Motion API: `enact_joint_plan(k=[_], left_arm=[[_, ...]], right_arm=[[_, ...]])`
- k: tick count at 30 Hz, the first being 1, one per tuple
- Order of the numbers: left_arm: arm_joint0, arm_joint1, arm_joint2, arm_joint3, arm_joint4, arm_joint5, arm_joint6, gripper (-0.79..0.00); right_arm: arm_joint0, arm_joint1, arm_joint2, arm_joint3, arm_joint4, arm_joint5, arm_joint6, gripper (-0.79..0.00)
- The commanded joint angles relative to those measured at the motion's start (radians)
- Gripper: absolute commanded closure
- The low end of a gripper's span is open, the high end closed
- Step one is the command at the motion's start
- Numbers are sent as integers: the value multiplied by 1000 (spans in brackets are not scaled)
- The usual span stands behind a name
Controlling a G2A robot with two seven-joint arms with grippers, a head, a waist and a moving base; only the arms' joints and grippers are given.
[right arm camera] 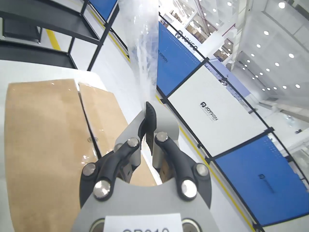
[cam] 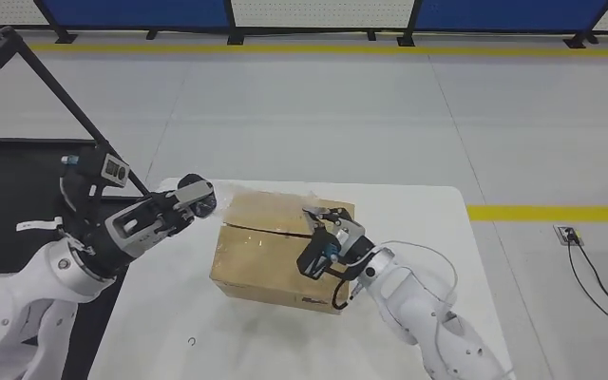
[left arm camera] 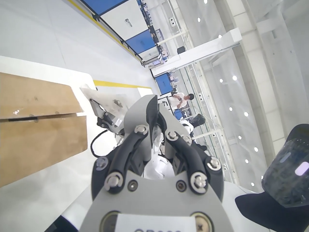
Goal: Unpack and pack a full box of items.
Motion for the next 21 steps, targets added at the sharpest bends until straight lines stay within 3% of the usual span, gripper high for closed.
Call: enact_joint_plan(k=[1, 17, 20, 21], left_arm=[[22, -1, -17, 3, -11, -1, 21, 0], [141, -8, -52, 61, -125, 38, 64, 0], [152, -8, -49, 77, -136, 34, 51, 0], [156, -8, -49, 81, -136, 32, 48, 0]], right_arm=[[1, -2, -4, -3, -19, 4, 21, 0], [-75, 4, 9, -48, -173, -20, 59, 0], [-90, 3, 9, -55, -180, -16, 56, -246], [-95, 2, 10, -55, -173, -15, 50, -363]])
